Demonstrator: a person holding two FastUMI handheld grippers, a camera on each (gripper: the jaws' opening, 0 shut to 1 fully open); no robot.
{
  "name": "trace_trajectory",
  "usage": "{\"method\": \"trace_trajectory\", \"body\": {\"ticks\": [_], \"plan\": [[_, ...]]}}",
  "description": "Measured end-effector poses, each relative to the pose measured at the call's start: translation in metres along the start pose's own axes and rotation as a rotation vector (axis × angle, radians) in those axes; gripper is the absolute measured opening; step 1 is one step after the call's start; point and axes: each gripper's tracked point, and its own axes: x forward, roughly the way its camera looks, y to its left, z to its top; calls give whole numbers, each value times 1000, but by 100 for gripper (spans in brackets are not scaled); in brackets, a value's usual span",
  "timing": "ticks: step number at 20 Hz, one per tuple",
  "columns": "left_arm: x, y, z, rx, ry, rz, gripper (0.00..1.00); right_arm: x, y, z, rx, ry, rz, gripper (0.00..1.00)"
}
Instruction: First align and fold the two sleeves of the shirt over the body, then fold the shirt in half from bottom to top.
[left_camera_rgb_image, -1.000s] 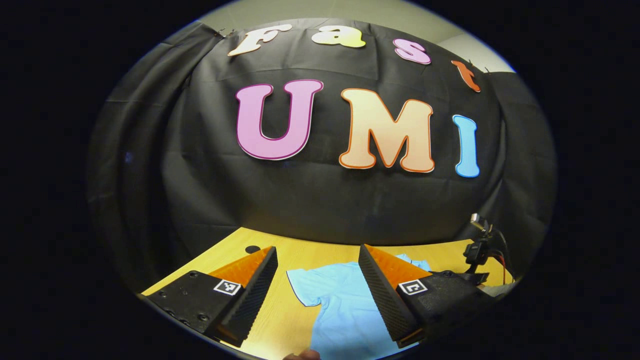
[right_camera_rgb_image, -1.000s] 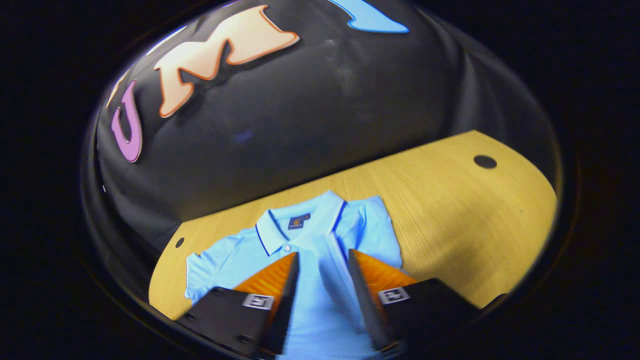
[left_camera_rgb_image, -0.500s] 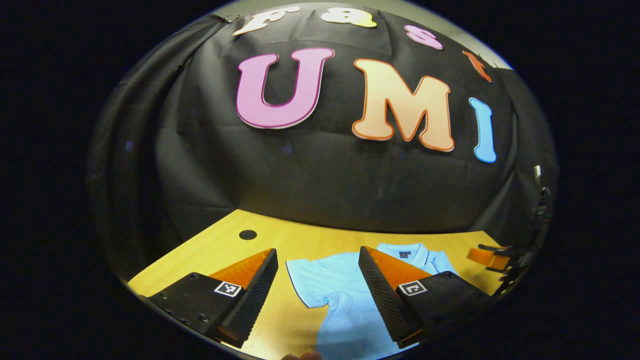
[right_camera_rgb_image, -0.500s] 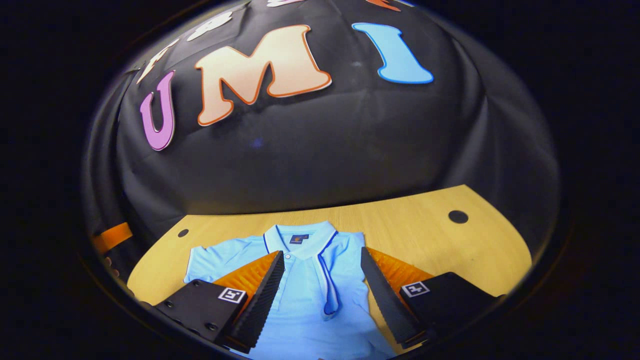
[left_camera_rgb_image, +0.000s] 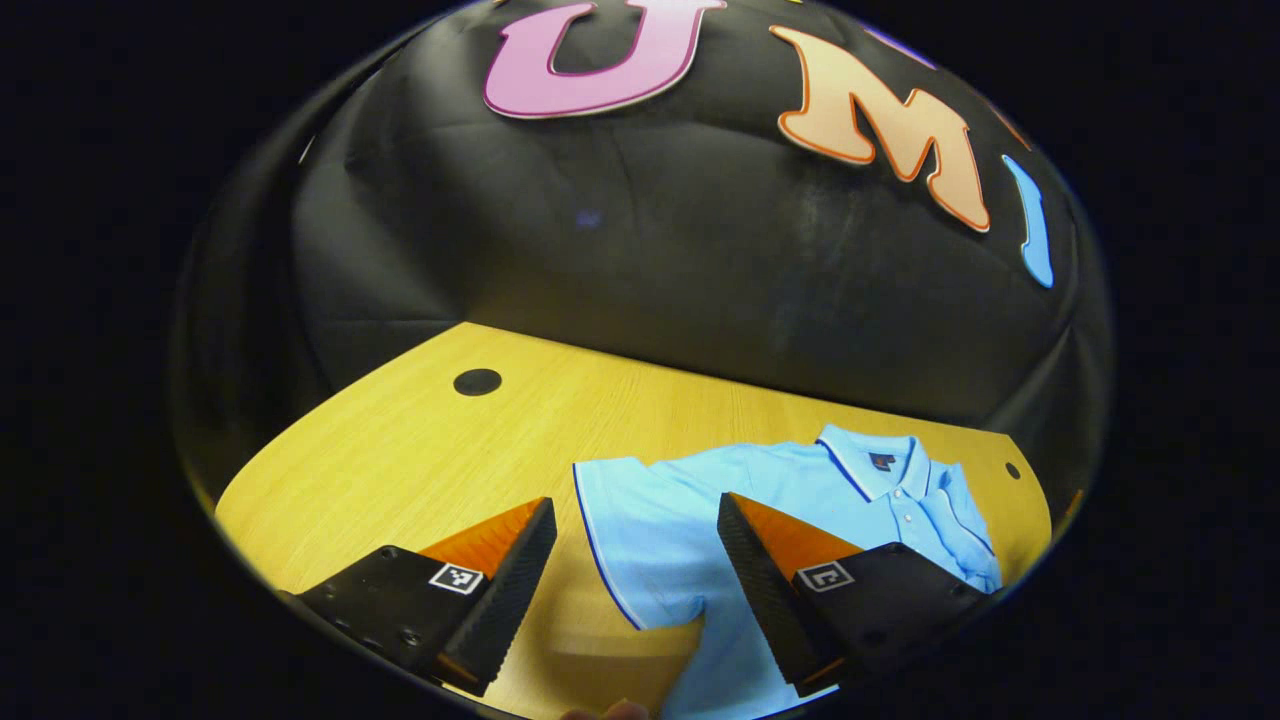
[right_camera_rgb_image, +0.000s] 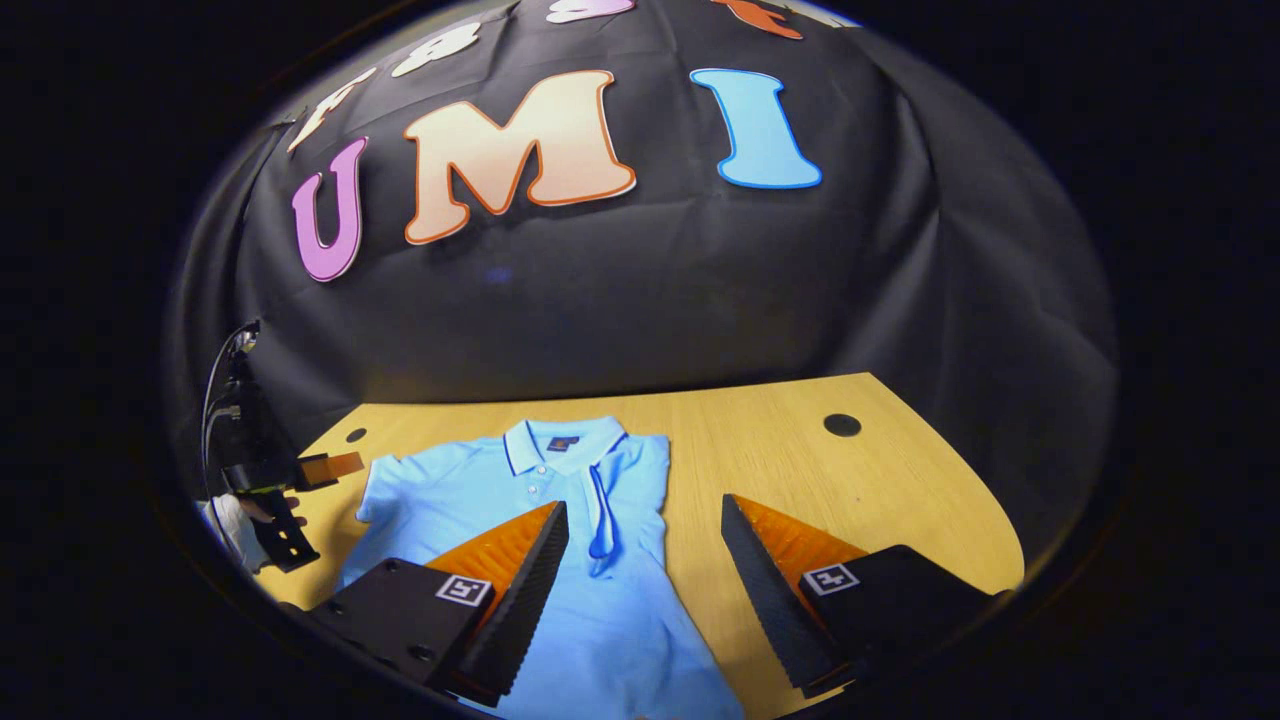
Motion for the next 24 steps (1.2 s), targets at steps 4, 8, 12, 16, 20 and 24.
{"method": "trace_trajectory", "body": {"ticks": [4,8,12,16,20,24], "plan": [[26,4,-23,-5,96,10,97,-17,-17,-22,9,46,-29,97],[36,9,-32,58,137,48,96,-24,-25,-23,13,45,-41,97],[34,-1,-37,67,164,38,74,-30,-30,-25,29,43,-40,93],[38,-17,-36,-25,128,1,5,-36,-40,-29,38,40,-47,94],[31,-24,-31,-54,120,29,0,-46,-53,-27,48,35,-61,93],[17,-72,-7,-32,91,-55,0,-55,-64,-20,48,8,-73,93]]}}
